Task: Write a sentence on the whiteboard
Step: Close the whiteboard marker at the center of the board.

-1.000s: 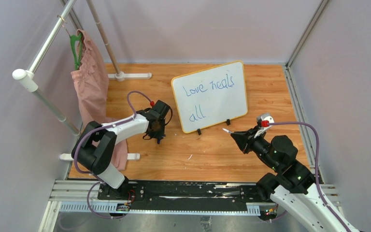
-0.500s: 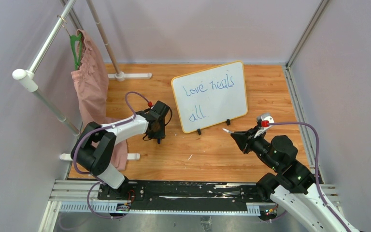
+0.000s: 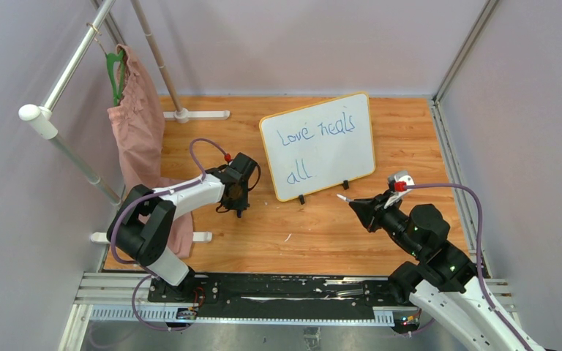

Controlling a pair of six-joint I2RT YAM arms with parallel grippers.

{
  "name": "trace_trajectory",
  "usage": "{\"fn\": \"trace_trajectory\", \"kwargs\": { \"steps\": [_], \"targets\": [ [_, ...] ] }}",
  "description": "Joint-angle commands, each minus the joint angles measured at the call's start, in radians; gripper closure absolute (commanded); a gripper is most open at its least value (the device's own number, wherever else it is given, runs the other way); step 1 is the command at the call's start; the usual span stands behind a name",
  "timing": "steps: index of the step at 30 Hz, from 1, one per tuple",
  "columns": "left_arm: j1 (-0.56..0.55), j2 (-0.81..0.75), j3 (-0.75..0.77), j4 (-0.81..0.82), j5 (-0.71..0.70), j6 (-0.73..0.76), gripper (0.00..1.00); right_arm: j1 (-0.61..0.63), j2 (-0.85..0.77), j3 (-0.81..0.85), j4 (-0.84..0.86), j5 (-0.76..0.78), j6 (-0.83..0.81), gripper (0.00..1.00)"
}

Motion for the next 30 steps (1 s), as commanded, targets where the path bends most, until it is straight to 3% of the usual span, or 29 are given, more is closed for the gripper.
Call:
{"fn": "trace_trajectory", "kwargs": {
  "steps": [1, 8, 30],
  "targets": [
    [-0.004, 0.027, -0.048, -0.002, 0.004, 0.011, 0.79, -0.012, 0.003, 0.02, 0.0, 0.014, -0.012, 1.0],
    [-0.005, 0.022, -0.065, 0.015, 0.016, 0.009, 1.0, -0.011, 0.015, 0.018, 0.013, 0.014, -0.011, 1.0],
    [-0.003, -0.345, -0.069, -0.097, -0.001, -0.021, 1.0, -0.012, -0.001, 0.025, -0.014, 0.059, -0.009, 1.0]
  ]
}}
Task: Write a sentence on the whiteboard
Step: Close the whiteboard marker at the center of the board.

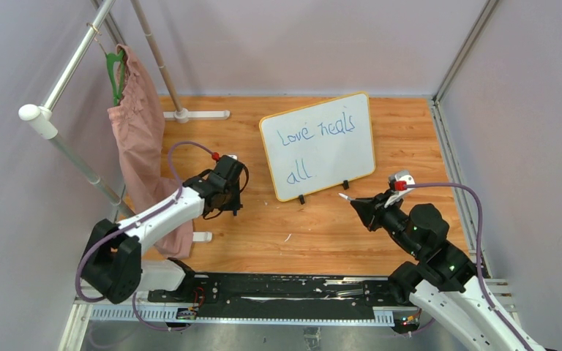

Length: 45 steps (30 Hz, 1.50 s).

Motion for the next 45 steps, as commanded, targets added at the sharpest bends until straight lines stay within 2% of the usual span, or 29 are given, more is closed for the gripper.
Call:
{"fn": "trace_trajectory", "kwargs": {
  "steps": [1, 9, 14, 22, 30, 33, 39, 45],
  "targets": [
    [-0.003, -0.109, 0.013, -0.068, -0.014, -0.014, 1.0, -0.011, -0.001, 0.027, -0.012, 0.013, -0.007, 1.0],
    [-0.003, -0.288, 0.104, -0.155, -0.01, -0.014, 1.0, -0.011, 0.032, 0.069, -0.012, -0.004, -0.01, 1.0],
    [-0.003, -0.403, 0.141, -0.143, 0.035, -0.025, 1.0, -0.012, 0.047, 0.089, -0.003, -0.014, -0.016, 1.0],
    [-0.003, -0.511, 0.147, 0.145, 0.25, -0.07, 1.0, -0.011, 0.166, 0.157, 0.105, -0.097, -0.045, 1.0],
    [-0.003, -0.533, 0.075, 0.563, 0.397, -0.244, 1.0, 0.024, 0.278, 0.212, 0.37, -0.117, -0.021, 1.0],
    [-0.003, -0.525, 0.076, 0.693, 0.411, -0.304, 1.0, 0.093, 0.313, 0.233, 0.473, -0.073, -0.039, 1.0],
    [-0.003, -0.499, 0.111, 0.865, 0.42, -0.364, 1.0, 0.251, 0.387, 0.273, 0.653, 0.083, -0.18, 1.0],
    [-0.003, -0.494, 0.071, 1.078, 0.423, -0.443, 1.0, 0.291, 0.38, 0.219, 0.855, 0.178, -0.258, 1.0]
  ]
}}
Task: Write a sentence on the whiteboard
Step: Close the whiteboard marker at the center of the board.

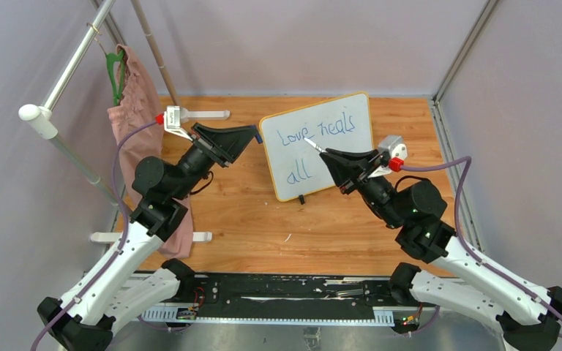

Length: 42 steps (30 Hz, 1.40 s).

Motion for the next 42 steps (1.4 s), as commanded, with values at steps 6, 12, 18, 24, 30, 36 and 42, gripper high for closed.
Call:
{"fn": "trace_trajectory", "kwargs": {
  "steps": [6, 12, 18, 24, 30, 36, 42],
  "targets": [
    [-0.003, 0.019, -0.07, 0.439, -0.026, -0.185, 1.0, 0.029, -0.068, -0.087, 0.358, 0.107, -0.086, 1.0],
    [-0.004, 0.099, -0.046, 0.601, -0.026, -0.307, 1.0, 0.037, -0.046, -0.052, 0.388, 0.015, -0.018, 1.0],
    [-0.003, 0.152, -0.028, 0.687, 0.008, -0.357, 1.0, 0.045, -0.019, 0.0, 0.356, -0.026, -0.017, 1.0],
    [-0.003, 0.076, -0.077, 0.554, -0.004, -0.283, 1.0, 0.044, -0.086, -0.047, 0.26, 0.029, -0.029, 1.0],
    [-0.003, 0.067, -0.113, 0.58, 0.029, -0.314, 1.0, 0.089, -0.086, -0.015, 0.155, -0.06, -0.044, 1.0],
    [-0.004, 0.014, -0.154, 0.551, 0.007, -0.303, 1.0, 0.27, -0.052, -0.027, 0.214, 0.113, -0.229, 1.0],
    [-0.003, -0.017, -0.158, 0.518, 0.006, -0.288, 1.0, 0.447, 0.048, -0.045, 0.429, 0.311, -0.492, 1.0]
  ]
}}
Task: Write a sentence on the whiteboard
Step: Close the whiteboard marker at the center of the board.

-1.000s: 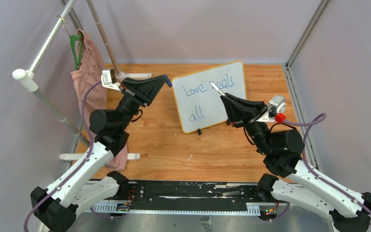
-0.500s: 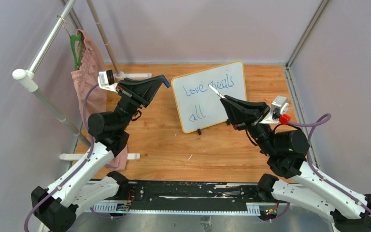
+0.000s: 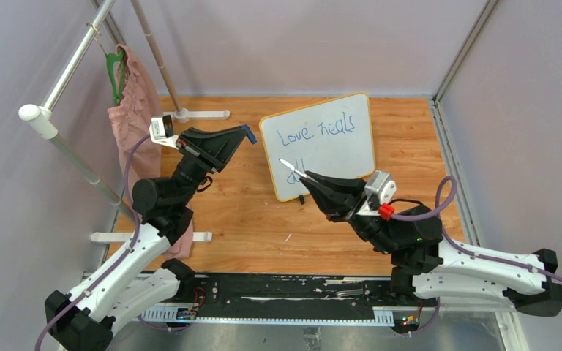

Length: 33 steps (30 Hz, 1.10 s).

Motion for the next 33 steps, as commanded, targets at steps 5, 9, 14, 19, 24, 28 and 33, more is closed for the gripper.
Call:
{"fn": "trace_trajectory", "kwargs": {
  "steps": [5, 9, 14, 19, 24, 28, 33],
  "targets": [
    [-0.003, -0.05, -0.008, -0.018, 0.003, 0.028, 1.0, 0.078, 0.084, -0.018, 0.217, 0.202, -0.234, 1.0],
    [-0.003, -0.064, -0.048, -0.007, -0.007, 0.017, 1.0, 0.074, 0.095, -0.053, 0.208, 0.188, -0.229, 1.0],
    [-0.003, -0.071, -0.091, 0.024, -0.02, -0.015, 1.0, 0.044, 0.042, -0.108, 0.226, 0.185, -0.16, 1.0],
    [-0.004, -0.059, -0.096, 0.022, -0.009, -0.027, 1.0, -0.023, 0.004, -0.129, 0.199, 0.147, -0.08, 1.0],
    [-0.004, -0.054, -0.108, 0.023, -0.012, -0.041, 1.0, -0.031, -0.011, -0.113, 0.177, 0.114, -0.056, 1.0],
    [-0.004, -0.049, -0.108, 0.022, 0.0, -0.044, 1.0, -0.032, -0.028, -0.098, 0.169, 0.135, -0.094, 1.0],
    [-0.005, -0.053, -0.123, 0.016, 0.0, -0.033, 1.0, -0.04, -0.056, -0.09, 0.12, 0.164, -0.103, 1.0]
  ]
}}
